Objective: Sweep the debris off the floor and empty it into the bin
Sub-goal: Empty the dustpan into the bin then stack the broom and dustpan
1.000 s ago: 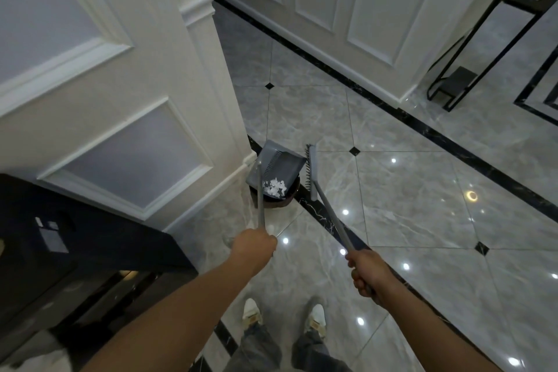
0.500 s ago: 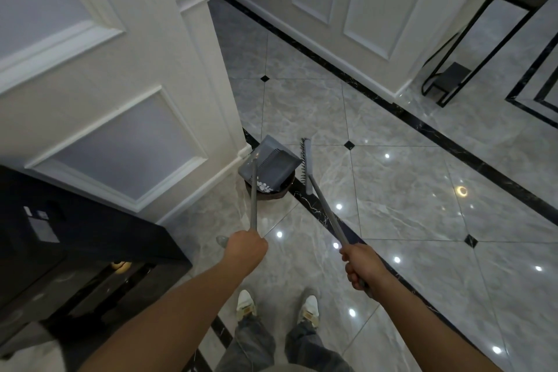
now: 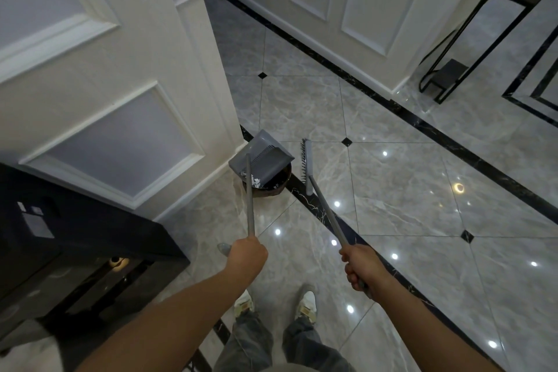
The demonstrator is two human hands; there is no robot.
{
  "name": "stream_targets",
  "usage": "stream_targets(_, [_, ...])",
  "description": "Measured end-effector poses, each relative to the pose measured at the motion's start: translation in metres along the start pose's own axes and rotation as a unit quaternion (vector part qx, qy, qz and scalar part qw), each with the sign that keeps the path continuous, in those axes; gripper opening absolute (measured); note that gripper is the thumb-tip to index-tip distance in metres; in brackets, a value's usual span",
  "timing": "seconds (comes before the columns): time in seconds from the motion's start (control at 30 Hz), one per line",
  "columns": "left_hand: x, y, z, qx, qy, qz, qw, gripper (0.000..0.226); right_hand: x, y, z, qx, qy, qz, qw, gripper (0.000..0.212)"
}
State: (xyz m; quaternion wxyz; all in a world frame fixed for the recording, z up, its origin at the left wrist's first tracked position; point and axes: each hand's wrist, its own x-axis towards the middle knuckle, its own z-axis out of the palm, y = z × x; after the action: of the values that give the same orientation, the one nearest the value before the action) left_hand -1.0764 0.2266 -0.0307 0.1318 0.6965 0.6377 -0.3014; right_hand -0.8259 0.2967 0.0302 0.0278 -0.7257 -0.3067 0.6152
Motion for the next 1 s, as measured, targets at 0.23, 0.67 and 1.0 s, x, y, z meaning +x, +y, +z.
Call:
stream_targets(0.23, [0.001, 0.002, -0.003, 0.001, -0.010, -0.014, 1.000, 0.033, 0.003, 0.009, -0.009, -0.001, -0.004, 0.005, 1.000, 0.017])
stream_targets(0.67, [0.001, 0.014, 0.017, -0.022, -0.045, -0.008, 0.999, 0.035, 0.001, 0.021, -0.013, -0.009, -0.006, -0.001, 1.000, 0.017])
stream_targets(1.0, [-0.015, 0.016, -0.009, -0.021, -0.033, -0.034, 0.999, 0.032, 0.005, 0.029, -0.017, -0.006, 0.003, 0.009, 1.000, 0.017])
